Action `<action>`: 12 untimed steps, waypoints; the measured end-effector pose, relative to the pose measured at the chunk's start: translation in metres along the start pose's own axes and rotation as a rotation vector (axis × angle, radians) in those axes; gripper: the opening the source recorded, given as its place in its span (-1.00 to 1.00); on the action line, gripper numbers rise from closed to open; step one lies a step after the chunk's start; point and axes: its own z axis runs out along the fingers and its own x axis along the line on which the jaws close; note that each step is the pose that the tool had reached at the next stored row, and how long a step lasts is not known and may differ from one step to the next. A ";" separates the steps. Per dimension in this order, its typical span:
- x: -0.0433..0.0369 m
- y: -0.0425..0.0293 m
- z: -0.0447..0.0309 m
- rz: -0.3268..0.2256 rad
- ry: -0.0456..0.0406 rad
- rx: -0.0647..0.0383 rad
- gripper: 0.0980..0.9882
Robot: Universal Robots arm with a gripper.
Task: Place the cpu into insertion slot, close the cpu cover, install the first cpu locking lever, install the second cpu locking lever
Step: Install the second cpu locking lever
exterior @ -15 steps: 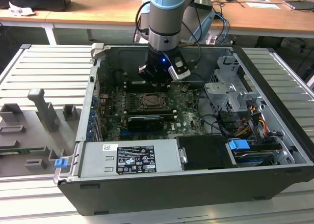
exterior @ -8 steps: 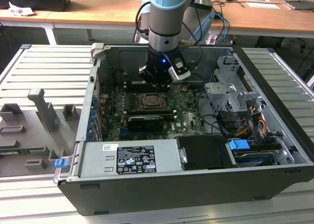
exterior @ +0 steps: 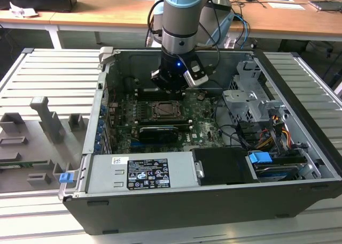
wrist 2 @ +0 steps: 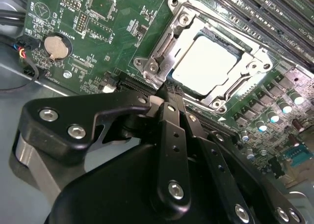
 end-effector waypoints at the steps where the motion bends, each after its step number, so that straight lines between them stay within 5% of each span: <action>1: 0.0000 -0.0001 -0.0001 0.000 0.0001 0.000 -0.98; 12: 0.0002 -0.0051 -0.0040 0.000 0.0001 0.000 -0.98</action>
